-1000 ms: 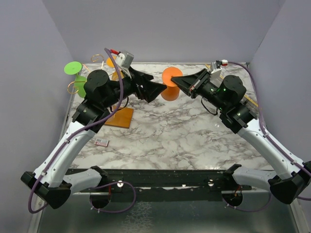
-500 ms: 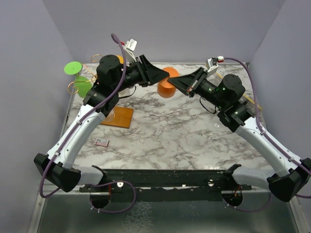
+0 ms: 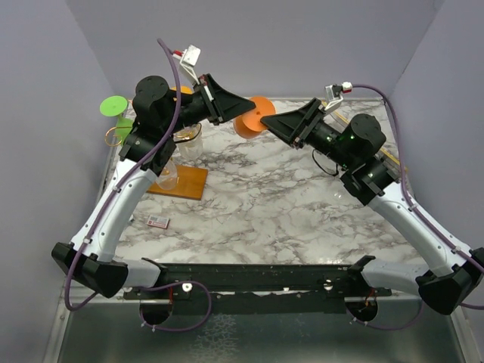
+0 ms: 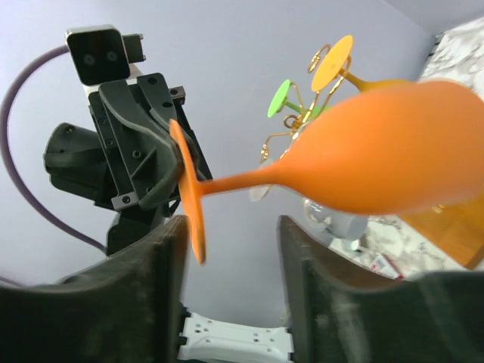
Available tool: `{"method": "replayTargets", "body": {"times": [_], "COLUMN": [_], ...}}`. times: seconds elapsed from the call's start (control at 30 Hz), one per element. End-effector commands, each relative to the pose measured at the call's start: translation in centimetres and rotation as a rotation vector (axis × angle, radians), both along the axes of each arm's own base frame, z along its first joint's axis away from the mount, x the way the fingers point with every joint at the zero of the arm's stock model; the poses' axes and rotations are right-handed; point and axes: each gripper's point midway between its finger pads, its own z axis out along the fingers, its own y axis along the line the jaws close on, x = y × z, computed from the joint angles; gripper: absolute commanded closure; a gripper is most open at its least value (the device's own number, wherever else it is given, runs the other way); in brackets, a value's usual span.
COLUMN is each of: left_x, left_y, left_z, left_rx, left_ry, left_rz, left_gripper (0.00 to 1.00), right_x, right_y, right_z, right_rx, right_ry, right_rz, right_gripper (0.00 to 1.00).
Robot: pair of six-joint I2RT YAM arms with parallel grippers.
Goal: Place the wine glass upside down on the wine glass rack
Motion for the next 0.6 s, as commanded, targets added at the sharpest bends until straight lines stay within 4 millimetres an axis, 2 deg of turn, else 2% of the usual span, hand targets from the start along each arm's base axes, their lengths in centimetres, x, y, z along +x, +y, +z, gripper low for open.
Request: {"method": "replayTargets", "body": {"times": [0.0, 0.1, 0.27, 0.57], "left_x": [-0.8, 0.2, 2.8, 9.5], "left_y": [0.9, 2.0, 4.5, 13.2], "left_z": [4.5, 6.3, 8.6, 10.6], "left_rx": [-0.063, -0.070, -0.090, -0.145], "left_ry": [-0.103, -0.132, -0.161, -0.178], "left_rz": [-0.070, -0.078, -0.059, 0.125], "left_gripper": [1.00, 1.00, 1.00, 1.00], "right_x": [-0.2, 0.0, 0.2, -0.1], "right_y": [-1.3, -2.2, -4.0, -5.9], "right_z": [1.9, 1.8, 1.3, 1.0], "right_rx": [-0.009, -0.015, -0.036, -0.076], "right_ry": [-0.076, -0.089, -0.097, -0.116], "right_rz": [-0.063, -0.116, -0.208, -0.290], "right_gripper": [0.38, 0.28, 0.25, 0.24]}}
